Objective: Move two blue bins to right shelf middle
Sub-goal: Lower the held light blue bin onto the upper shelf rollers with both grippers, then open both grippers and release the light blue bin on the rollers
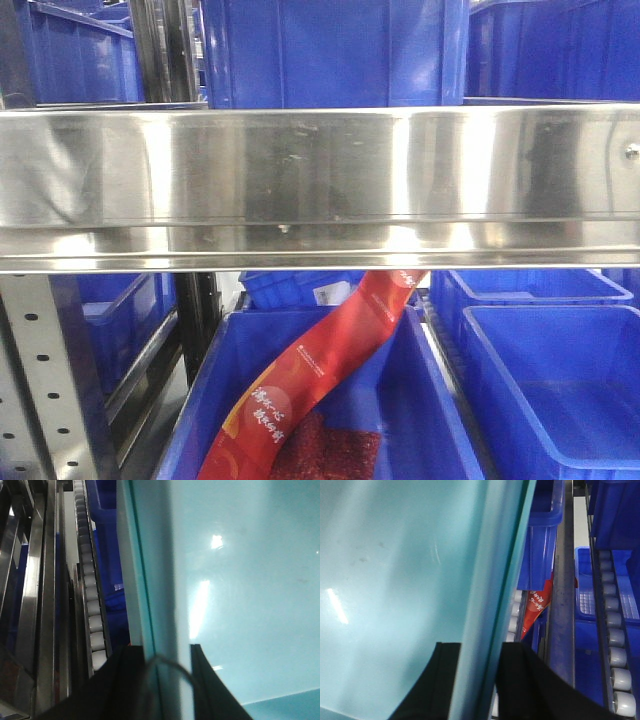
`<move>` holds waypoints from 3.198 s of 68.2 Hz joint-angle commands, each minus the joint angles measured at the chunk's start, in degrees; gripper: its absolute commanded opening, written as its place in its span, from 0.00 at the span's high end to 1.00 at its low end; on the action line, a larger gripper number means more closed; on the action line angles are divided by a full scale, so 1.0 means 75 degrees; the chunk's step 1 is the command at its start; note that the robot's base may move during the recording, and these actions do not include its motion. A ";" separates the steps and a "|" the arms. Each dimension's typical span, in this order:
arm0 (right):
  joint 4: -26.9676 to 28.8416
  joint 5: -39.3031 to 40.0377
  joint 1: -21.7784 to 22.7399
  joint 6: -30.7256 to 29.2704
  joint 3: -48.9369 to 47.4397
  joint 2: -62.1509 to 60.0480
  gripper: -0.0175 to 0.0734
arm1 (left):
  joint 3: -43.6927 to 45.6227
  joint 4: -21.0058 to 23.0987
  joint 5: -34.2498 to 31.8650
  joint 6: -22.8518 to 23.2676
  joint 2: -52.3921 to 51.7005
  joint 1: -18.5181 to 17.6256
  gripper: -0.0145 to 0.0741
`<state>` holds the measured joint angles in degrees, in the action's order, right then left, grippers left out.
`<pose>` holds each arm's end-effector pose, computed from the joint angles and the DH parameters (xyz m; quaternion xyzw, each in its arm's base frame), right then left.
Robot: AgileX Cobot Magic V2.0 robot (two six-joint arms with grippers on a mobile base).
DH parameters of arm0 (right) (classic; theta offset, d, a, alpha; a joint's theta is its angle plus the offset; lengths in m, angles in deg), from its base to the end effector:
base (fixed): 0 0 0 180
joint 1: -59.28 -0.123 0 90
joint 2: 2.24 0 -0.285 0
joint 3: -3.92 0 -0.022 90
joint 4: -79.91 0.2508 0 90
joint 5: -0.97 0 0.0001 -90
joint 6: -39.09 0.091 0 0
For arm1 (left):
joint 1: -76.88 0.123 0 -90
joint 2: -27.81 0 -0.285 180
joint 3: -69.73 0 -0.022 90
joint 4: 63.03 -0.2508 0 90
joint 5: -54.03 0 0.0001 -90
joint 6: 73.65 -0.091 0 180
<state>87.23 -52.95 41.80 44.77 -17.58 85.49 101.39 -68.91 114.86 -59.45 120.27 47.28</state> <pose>0.2717 0.0954 0.4838 -0.0821 0.8610 0.1621 0.4750 0.2628 -0.1399 0.5019 0.1168 0.8640 -0.1341 0.4710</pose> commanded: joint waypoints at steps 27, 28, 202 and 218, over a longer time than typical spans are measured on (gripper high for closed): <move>-0.0153 0.0461 0.0042 -0.0015 -0.0098 -0.0062 0.98 | 0.0128 0.0026 -0.0712 -0.0056 -0.0198 0.0017 0.96; -0.0153 0.0461 0.0042 -0.0015 -0.0098 -0.0062 0.98 | 0.0128 0.0026 -0.0712 -0.0056 -0.0198 0.0017 0.96; -0.1561 -0.0689 0.0042 -0.0015 0.1491 -0.1231 0.98 | -0.2515 -0.1080 0.0318 0.0103 -0.2469 0.0036 0.96; -0.1561 0.0807 0.0042 -0.0015 0.4471 -0.2826 0.99 | -0.5919 -0.1130 -0.1974 0.0393 -0.4822 0.0036 0.96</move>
<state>76.44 -52.45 41.80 44.62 9.16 68.26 64.18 -77.13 106.52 -57.18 89.37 47.76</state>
